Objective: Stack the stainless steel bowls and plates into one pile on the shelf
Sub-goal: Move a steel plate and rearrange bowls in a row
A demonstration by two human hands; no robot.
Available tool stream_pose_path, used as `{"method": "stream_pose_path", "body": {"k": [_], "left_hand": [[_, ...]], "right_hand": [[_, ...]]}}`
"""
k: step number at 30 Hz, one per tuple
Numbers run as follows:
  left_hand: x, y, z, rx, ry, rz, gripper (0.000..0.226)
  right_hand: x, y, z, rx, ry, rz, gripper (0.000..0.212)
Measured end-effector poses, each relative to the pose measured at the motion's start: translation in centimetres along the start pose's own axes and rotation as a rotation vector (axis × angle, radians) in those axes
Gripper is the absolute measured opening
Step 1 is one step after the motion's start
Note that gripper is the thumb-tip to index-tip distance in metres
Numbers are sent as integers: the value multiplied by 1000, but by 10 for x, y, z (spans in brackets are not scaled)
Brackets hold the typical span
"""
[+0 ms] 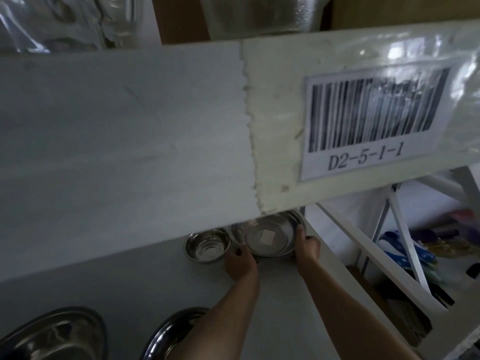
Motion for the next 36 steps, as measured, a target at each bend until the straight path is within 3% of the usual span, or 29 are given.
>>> {"method": "stream_pose_path", "body": {"k": [2, 6, 9, 13, 17, 27, 32, 36], "left_hand": [[8, -5, 3, 91, 106, -178, 30], [10, -13, 6, 191, 170, -324, 23], [9, -15, 7, 216, 189, -328, 20], [9, -15, 4, 242, 202, -340, 34], [9, -13, 0, 262, 213, -327, 25], [4, 0, -23, 310, 178, -243, 14], [-7, 10, -39, 315, 138, -173, 39], [-27, 23, -60, 329, 115, -280, 16]], "right_hand": [[3, -1, 1, 30, -12, -91, 66], [7, -1, -2, 87, -31, -191, 54], [10, -2, -9, 94, -56, -168, 44], [7, -1, -15, 87, -82, -148, 37], [7, 4, -30, 66, -88, -109, 28], [3, 21, -68, 64, -100, 0, 31], [18, 29, -91, 68, -90, 70, 25], [28, 33, -109, 93, -71, 131, 21]]}}
Point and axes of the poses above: each hand's wrist, its own z-axis towards the middle knuckle, its own y-axis out of the back of the hand, x = y × z, the point moved 3 cm from there along z, towards the middle knuckle, and after that the axes turned 13 degrees about x, right-handed, at the moved point
